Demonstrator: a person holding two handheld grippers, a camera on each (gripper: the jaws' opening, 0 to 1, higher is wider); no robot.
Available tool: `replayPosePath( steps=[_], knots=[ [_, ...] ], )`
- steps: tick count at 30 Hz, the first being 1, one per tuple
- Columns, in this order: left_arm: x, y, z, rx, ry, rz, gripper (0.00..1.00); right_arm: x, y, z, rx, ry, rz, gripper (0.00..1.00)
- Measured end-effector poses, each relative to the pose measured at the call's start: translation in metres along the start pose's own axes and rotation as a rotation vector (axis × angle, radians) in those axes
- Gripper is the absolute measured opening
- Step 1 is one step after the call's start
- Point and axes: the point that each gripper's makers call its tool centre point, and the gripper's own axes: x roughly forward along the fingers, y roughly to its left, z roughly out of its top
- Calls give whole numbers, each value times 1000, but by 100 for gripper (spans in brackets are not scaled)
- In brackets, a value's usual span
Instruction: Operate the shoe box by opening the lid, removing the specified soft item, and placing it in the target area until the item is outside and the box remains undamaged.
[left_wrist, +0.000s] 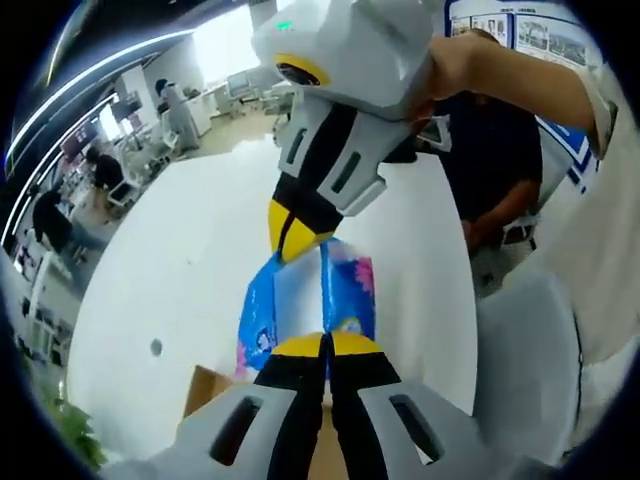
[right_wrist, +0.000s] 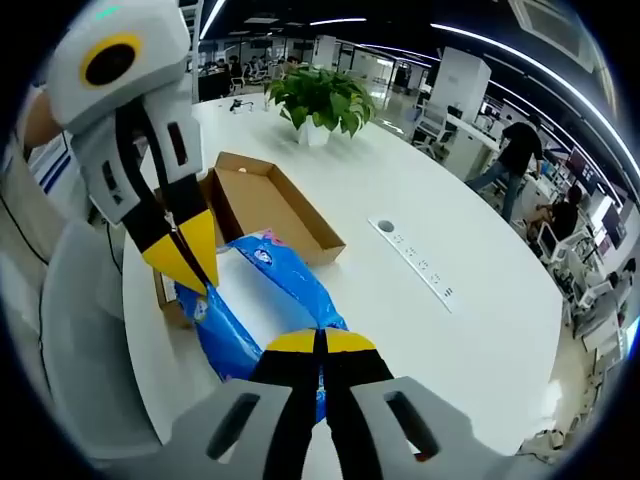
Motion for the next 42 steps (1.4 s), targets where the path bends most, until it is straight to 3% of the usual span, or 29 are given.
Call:
replayPosePath(
  steps=[14,26,42],
  knots=[
    [45,-10,29,69,-6,-53,0,-14,-27,-43,57,31,-29,0],
    [86,-15,53,82,-28,-103,0,-23,-53,-83,106,62,-63,0],
    [134,-14,71,80,-36,-178,0,-26,-79,-124,144,110,-80,0]
  ],
)
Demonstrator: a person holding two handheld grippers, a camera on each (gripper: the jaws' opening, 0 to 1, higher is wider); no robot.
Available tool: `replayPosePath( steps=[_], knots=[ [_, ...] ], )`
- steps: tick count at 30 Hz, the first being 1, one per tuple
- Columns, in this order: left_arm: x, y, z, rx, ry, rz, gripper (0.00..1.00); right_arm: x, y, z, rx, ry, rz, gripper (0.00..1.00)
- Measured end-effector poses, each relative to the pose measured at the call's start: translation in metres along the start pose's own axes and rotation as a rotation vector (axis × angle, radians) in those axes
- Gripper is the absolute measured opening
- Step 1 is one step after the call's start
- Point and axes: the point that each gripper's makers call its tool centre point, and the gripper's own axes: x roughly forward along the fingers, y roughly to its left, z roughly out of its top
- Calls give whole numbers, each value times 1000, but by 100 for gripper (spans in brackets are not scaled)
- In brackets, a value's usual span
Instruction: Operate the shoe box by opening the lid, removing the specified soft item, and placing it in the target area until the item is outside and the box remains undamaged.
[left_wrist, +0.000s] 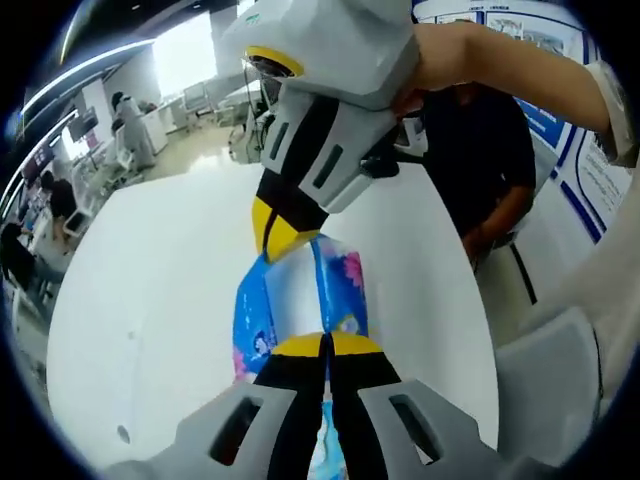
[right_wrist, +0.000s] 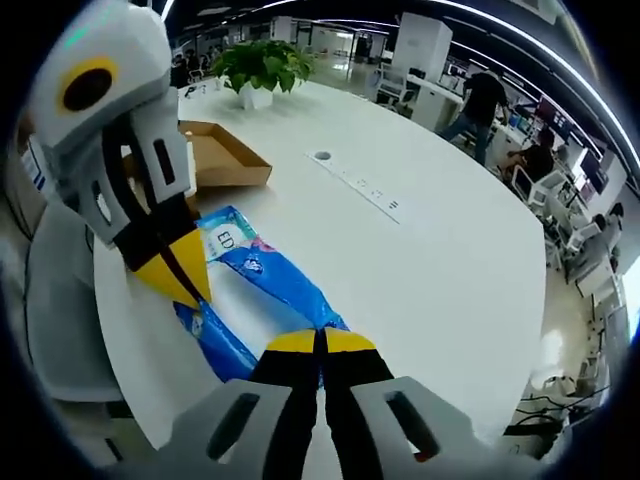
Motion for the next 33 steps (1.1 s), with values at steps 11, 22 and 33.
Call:
replayPosePath(
  steps=[11,22,33],
  knots=[
    [30,6,10,-12,-17,-38,0,7,-20,-18,-2,41,-10,0],
    [59,10,10,-7,-24,-63,0,21,-34,-46,15,69,-43,0],
    [83,13,-7,-11,-13,-92,0,41,-38,-66,47,93,-45,0]
  ],
)
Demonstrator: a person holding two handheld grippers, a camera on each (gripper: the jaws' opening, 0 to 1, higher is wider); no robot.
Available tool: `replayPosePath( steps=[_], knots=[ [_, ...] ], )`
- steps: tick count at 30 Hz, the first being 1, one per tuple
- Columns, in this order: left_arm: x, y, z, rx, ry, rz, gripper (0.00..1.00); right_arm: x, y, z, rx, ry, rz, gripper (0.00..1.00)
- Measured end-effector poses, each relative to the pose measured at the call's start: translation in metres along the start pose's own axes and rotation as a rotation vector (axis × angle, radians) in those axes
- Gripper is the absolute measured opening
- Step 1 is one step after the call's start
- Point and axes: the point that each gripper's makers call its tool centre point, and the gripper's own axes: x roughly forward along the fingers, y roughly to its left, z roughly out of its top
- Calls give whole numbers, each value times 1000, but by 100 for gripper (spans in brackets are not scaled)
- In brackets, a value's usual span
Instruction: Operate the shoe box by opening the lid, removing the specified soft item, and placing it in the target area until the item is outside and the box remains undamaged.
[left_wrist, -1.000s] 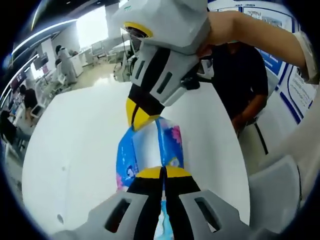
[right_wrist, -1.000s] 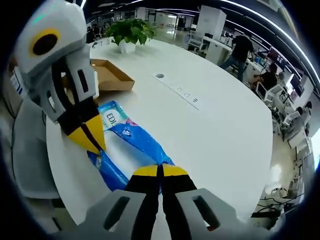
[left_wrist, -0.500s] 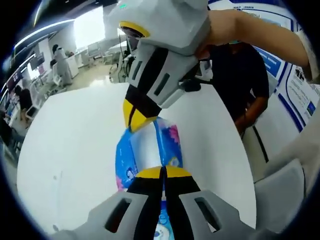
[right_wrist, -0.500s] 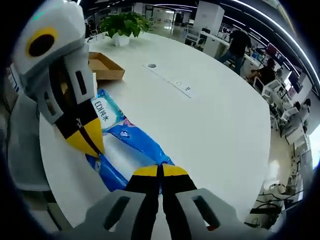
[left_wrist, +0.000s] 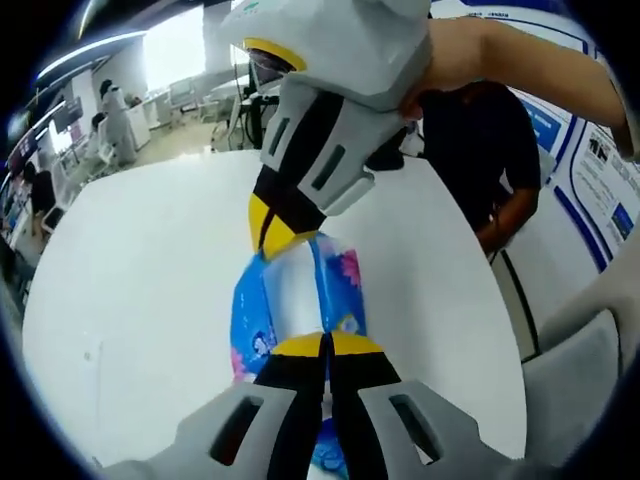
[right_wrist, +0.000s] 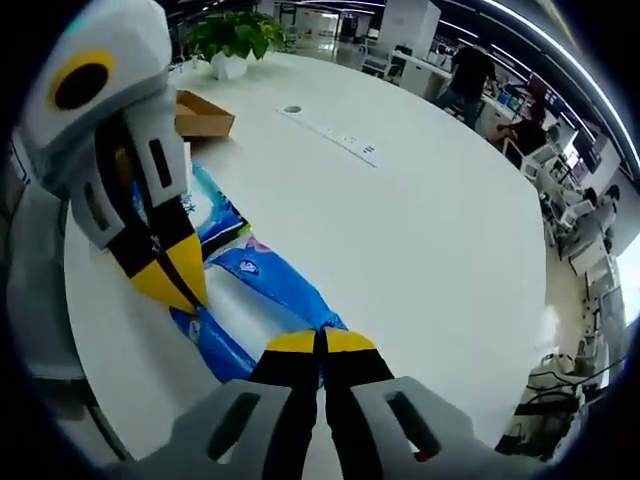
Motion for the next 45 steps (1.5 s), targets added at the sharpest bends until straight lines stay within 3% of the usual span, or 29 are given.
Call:
replayPosePath(
  steps=[12,20,35,45],
  knots=[
    [17,2,-12,-32,-14,-19,0,15,-2,-13,19,14,2,0],
    [17,1,-11,-51,-22,-24,0,17,0,-11,25,7,4,0],
    [12,0,-11,-3,-13,14,0,15,-1,-9,15,13,-31,4],
    [-8,-7,-2,28,-28,38,10,-1,6,4,15,-19,-49,10]
  ],
)
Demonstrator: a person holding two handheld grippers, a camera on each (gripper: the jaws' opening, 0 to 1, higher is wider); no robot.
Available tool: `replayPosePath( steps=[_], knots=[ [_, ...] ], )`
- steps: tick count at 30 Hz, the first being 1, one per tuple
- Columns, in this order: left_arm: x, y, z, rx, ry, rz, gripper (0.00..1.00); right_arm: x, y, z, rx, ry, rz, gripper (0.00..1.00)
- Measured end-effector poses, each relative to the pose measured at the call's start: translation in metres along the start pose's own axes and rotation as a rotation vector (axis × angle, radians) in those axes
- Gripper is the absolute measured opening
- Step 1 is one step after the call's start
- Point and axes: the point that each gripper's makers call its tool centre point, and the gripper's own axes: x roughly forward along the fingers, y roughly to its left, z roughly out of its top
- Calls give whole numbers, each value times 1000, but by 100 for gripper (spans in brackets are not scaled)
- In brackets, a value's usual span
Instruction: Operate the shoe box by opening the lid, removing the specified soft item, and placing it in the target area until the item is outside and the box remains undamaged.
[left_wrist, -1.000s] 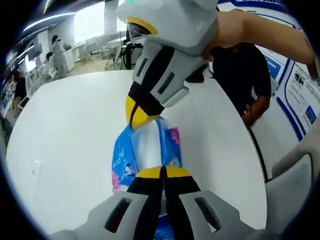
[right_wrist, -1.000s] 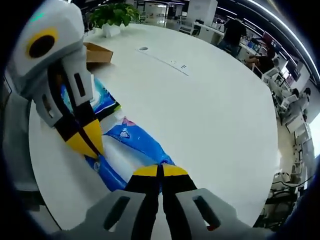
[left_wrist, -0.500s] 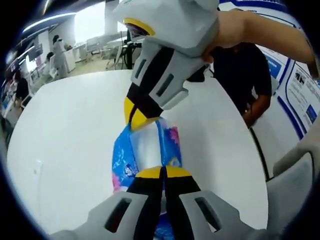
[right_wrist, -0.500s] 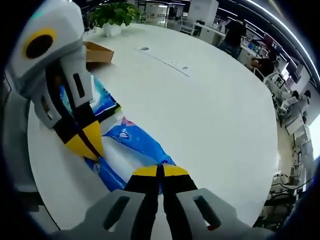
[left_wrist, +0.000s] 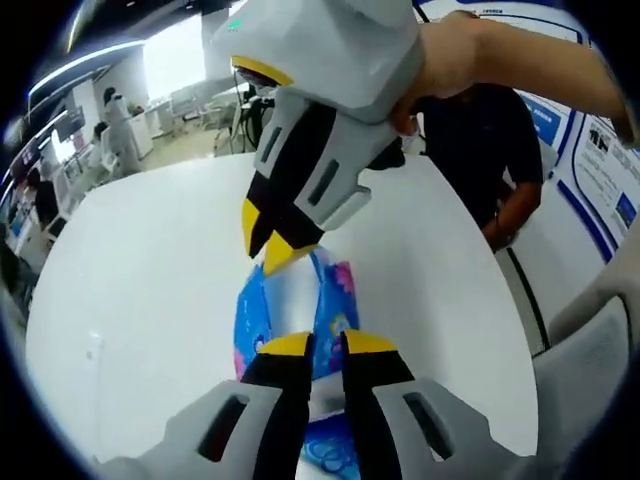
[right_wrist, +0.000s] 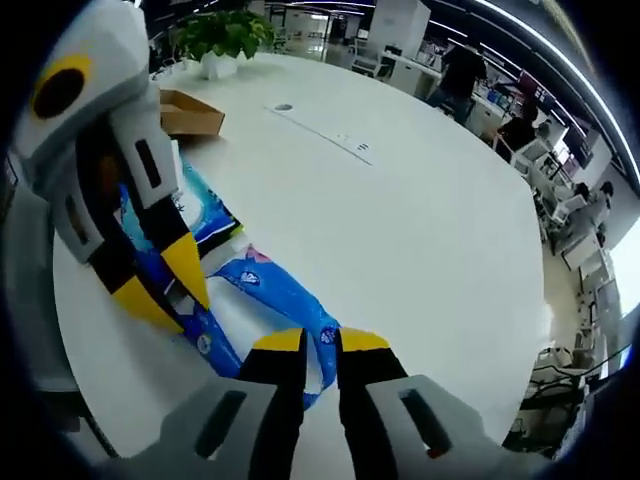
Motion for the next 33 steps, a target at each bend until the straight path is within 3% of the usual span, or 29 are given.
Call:
replayPosePath(
  steps=[17,26,33],
  knots=[
    [-63,-11,-2,-21,-45,57,21,-36,27,27,-47,-21,-11,20],
    [-100,-26,-13,-42,-61,103,27,-53,47,38,-76,-33,-2,23],
    [-124,-41,-28,-62,-61,124,33,-67,74,46,-105,-37,23,26]
  ],
)
